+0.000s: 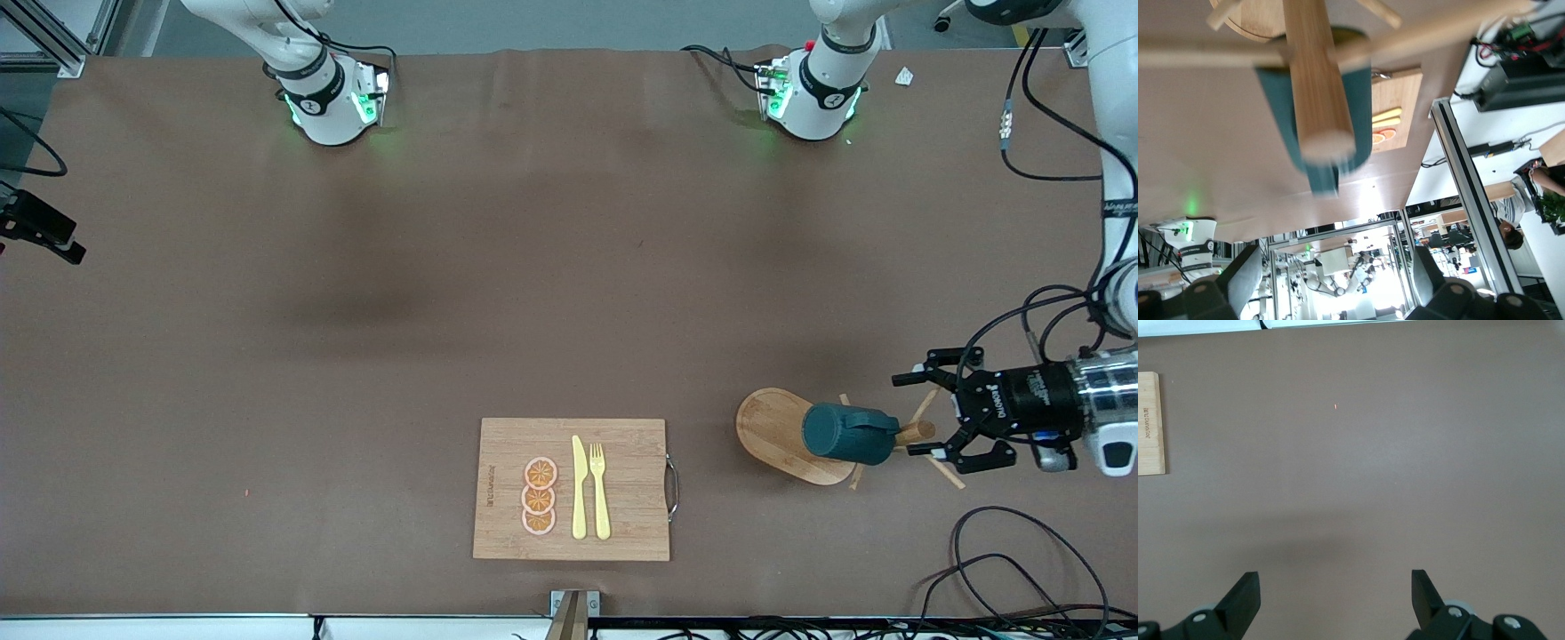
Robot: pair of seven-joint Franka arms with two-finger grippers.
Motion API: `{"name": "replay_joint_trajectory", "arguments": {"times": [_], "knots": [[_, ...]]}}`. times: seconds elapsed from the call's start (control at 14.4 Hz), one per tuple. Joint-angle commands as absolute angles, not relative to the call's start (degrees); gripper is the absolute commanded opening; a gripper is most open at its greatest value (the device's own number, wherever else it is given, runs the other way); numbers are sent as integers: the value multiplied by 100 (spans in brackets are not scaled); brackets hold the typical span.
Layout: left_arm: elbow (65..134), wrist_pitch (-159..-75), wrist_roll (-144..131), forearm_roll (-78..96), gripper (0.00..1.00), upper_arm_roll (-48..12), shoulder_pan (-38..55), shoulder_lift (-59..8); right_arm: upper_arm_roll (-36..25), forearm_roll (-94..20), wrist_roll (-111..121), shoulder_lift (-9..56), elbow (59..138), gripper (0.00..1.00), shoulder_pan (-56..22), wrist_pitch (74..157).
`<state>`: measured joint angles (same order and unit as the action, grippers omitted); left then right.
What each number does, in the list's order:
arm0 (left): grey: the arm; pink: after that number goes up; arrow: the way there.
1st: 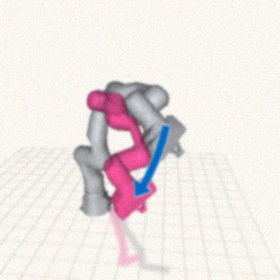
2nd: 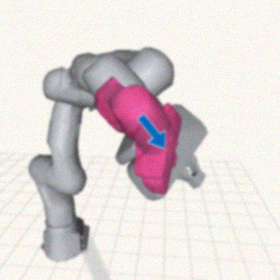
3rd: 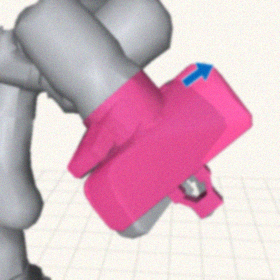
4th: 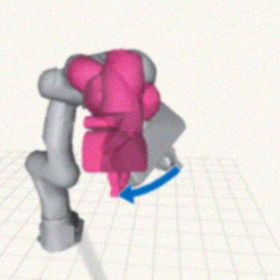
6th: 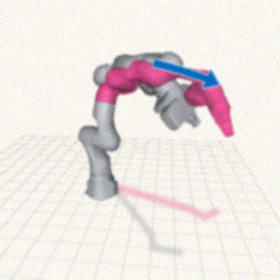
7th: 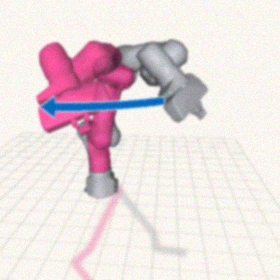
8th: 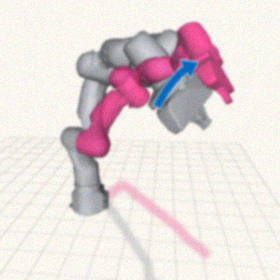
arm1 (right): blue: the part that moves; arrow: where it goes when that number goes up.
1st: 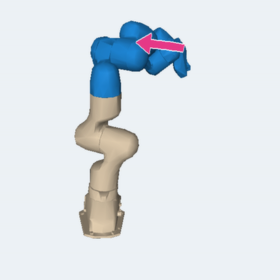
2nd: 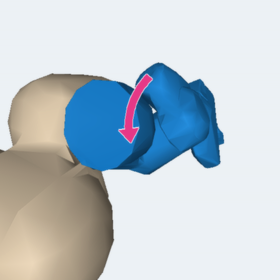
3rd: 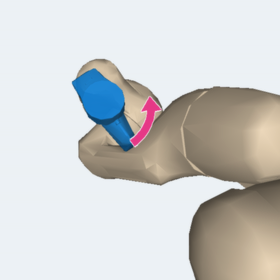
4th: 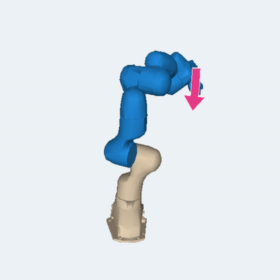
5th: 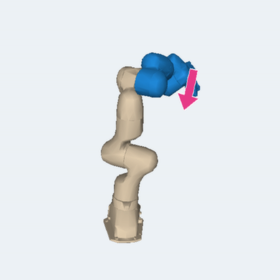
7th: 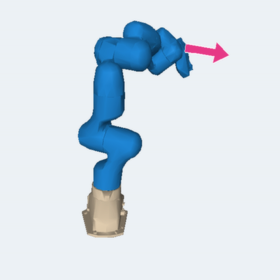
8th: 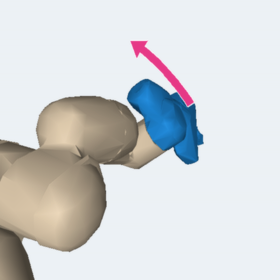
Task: Pass cup and hang on rack
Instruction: 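Open the left gripper and draw it back from the mug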
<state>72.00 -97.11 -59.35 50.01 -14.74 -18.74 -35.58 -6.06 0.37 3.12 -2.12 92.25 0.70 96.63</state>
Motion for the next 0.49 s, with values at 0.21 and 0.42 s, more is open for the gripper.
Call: {"name": "replay_joint_trajectory", "arguments": {"times": [0.21,0.42], "knots": [[7330,-9176,-5836,2818,100,-2256,-1889,-2279,-554,114,360,-360,9369,100,132,9659],[7330,-8773,-5678,1752,100,-2741,-1899,-1855,-562,114,369,-360,9369,100,132,9659]]}}
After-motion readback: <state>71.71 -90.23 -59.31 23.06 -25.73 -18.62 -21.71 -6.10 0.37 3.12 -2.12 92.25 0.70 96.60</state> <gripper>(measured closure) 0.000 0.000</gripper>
